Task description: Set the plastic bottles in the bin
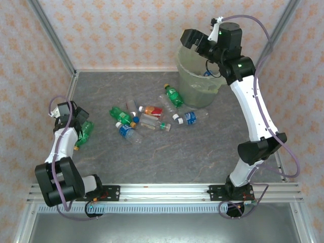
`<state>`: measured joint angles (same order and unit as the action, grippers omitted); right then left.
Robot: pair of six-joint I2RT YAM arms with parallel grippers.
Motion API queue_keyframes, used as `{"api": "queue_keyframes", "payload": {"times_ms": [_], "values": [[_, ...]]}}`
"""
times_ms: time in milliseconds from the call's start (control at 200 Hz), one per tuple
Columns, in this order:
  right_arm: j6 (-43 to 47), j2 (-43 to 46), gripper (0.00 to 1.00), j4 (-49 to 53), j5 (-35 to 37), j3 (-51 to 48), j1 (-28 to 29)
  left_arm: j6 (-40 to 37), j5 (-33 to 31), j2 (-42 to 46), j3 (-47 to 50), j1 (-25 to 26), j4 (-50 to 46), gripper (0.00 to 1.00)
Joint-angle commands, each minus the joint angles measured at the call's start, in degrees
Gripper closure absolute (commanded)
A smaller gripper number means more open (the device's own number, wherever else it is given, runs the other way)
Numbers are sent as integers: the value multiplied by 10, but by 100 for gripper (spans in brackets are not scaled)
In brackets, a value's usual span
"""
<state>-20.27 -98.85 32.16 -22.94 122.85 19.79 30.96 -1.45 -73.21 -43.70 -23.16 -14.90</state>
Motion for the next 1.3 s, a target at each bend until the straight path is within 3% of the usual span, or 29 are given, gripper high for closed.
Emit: {"api": "queue_keyframes", "payload": {"times_ms": [0,195,561,1056,1296], "values": [[24,11,0,2,-2,12,9,-19,-1,-28,-7,-21,21,1],[25,10,0,4,5,13,13,-16,68,-46,26,-48,30,1],[21,5,0,-3,-5,5,14,50,173,41,131,-42,64,1],[18,11,0,-11,-11,-18,19,90,151,136,209,46,64,1],[17,12,0,-14,-16,-20,19,91,114,101,214,81,63,13]]}}
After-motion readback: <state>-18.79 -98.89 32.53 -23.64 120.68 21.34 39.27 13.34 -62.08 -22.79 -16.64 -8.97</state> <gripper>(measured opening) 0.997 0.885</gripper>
